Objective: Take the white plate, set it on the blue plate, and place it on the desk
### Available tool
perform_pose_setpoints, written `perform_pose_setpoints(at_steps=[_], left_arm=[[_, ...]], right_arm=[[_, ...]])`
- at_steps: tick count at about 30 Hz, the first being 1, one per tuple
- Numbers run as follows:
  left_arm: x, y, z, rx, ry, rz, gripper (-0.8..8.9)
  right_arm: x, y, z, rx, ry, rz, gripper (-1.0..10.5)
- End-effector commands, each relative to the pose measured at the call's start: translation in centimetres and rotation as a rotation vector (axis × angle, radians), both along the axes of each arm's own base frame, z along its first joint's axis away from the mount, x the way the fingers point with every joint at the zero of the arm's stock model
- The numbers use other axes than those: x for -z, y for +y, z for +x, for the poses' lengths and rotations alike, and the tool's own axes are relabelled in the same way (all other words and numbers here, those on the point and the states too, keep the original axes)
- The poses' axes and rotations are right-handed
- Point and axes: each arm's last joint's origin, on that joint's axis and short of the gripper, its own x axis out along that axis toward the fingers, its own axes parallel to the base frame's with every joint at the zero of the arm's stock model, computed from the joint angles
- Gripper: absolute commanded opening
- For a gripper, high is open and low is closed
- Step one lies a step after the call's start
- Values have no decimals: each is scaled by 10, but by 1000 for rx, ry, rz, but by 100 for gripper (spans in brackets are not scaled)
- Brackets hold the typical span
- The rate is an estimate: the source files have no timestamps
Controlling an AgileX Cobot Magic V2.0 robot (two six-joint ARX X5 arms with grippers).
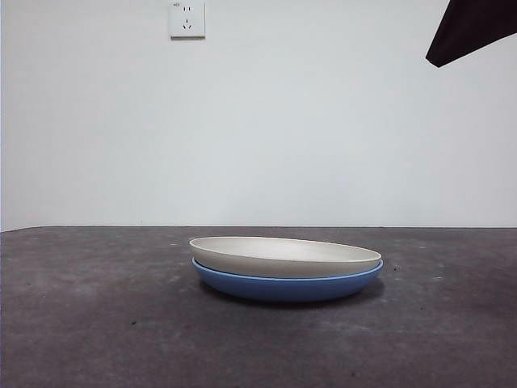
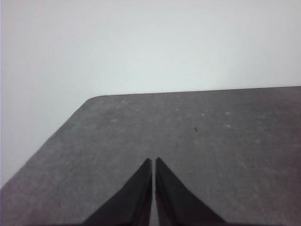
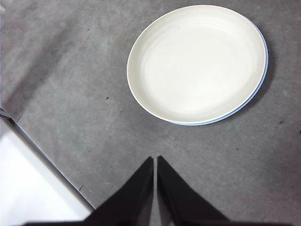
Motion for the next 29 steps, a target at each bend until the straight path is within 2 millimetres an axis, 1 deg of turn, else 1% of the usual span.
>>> perform_pose_setpoints(at_steps=[1, 6, 13, 29], left_arm=[[6, 0, -1, -4, 13, -10, 13], [18, 0, -2, -4, 60, -16, 13], [30, 0, -3, -8, 185, -56, 14], [30, 0, -3, -9, 182, -70, 13]], right_arm=[[-5, 2, 2, -12, -22, 5, 8], [-5, 2, 2, -12, -22, 5, 8], [-5, 2, 2, -12, -22, 5, 8], [-5, 2, 2, -12, -22, 5, 8]])
